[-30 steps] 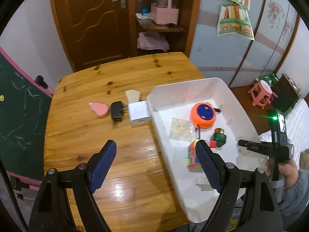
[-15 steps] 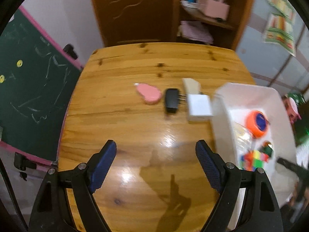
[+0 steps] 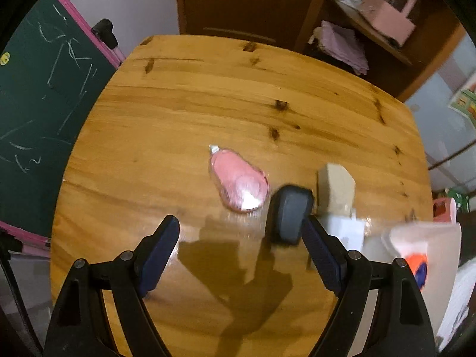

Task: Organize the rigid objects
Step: 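Move the left gripper back to the pink translucent case on the table, then close the left gripper on the pink translucent case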

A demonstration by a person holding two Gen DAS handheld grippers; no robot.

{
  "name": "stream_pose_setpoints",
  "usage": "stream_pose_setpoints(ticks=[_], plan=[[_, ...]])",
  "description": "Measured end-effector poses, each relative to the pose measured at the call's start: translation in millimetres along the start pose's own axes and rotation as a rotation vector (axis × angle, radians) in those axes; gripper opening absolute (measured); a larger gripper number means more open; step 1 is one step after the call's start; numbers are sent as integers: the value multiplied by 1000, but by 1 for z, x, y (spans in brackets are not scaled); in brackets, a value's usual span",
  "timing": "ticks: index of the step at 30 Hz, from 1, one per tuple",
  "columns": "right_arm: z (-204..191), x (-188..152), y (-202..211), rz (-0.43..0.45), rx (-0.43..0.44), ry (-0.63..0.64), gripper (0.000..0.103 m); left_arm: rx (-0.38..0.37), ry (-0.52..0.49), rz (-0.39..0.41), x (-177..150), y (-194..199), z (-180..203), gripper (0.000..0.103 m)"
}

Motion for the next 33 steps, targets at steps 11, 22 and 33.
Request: stream_pose_setpoints(ticks=[11,22,33], plan=[[-4,-1,2,10,10,20,11,40,96,-105,24,-52,-3,86],[-5,-1,3,7,17,28,11,72,176,-141,23,-70,-14,85],[-6,-2,3,5,19,25,11,150,142,-83,18,-63,-17,64]])
Point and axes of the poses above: each gripper's, at about its wrist camera, not at the fingertips, and y roughly against the way its jaws point, z to its right, x to its top, the point moved 7 cm from there along -y, roughly the way its jaws point, and after that the axes turned 2 degrees about z, right-handed, at the moved point
